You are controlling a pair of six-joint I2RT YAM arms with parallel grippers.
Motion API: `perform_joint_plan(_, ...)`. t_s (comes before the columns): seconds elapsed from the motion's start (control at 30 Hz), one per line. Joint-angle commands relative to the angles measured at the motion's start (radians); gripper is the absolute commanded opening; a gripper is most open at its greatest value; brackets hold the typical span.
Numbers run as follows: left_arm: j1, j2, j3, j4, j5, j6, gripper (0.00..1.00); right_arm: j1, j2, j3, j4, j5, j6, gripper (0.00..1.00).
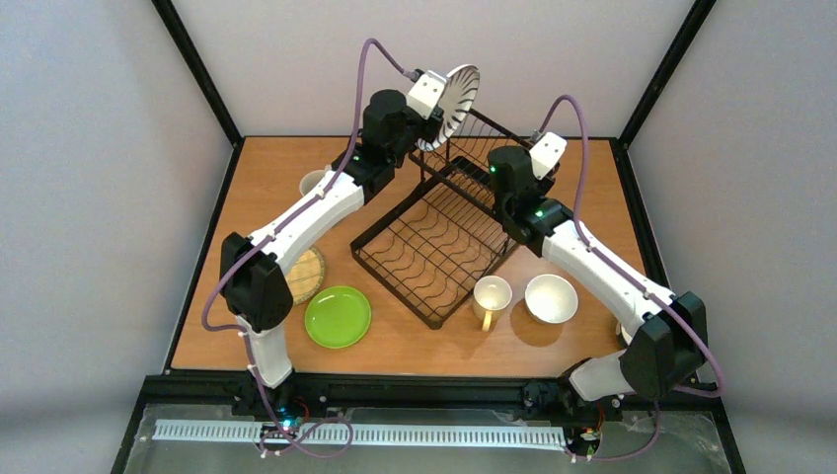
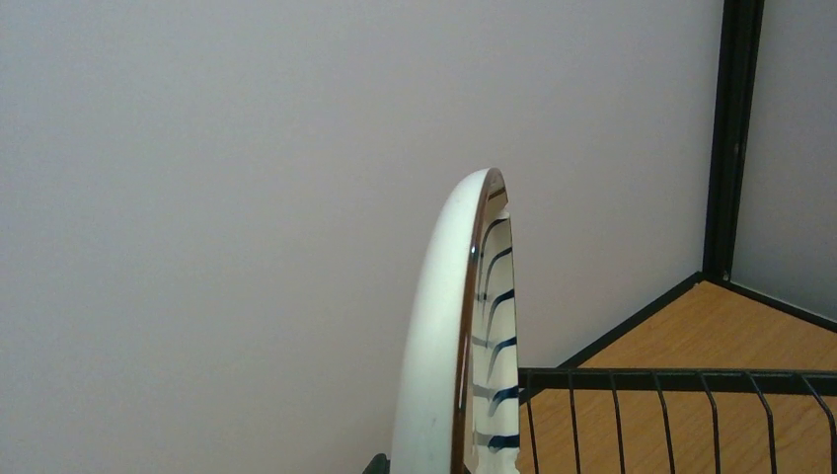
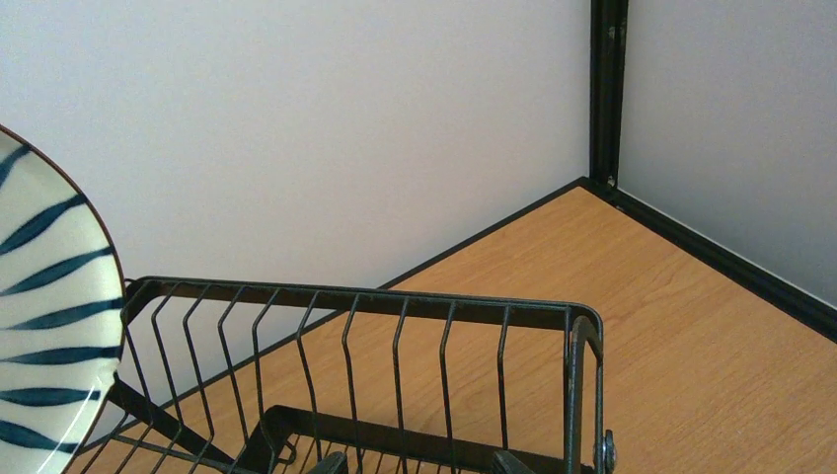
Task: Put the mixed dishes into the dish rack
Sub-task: Insert the plate into the dish rack.
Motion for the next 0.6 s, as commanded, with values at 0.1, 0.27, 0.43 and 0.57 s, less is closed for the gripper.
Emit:
perform_joint_plan(0.1, -0.013, -0.012, 0.018, 0.078, 0.008, 0.038, 0.0, -0.021, 0.003, -0.048, -0.05, -0.004, 0.019, 0.85)
perform_joint_plan(0.27, -0.013, -0.017, -0.001, 0.072, 0.006, 0.05, 0.0, -0.022, 0.004, -0.052, -0.049, -0.006, 0.019, 0.85)
perform_joint_plan(0.43, -0.013, -0.023, -0.021, 0.075, -0.012, 0.053, 0.14, -0.022, 0.007, -0.055, -0.048, -0.008, 0.018, 0.85)
perform_joint_plan(0.57, -0.013, -0.031, -0.054, 0.094, -0.033, 0.048, 0.32, -0.022, 0.011, -0.056, -0.044, -0.01, 0.015, 0.85)
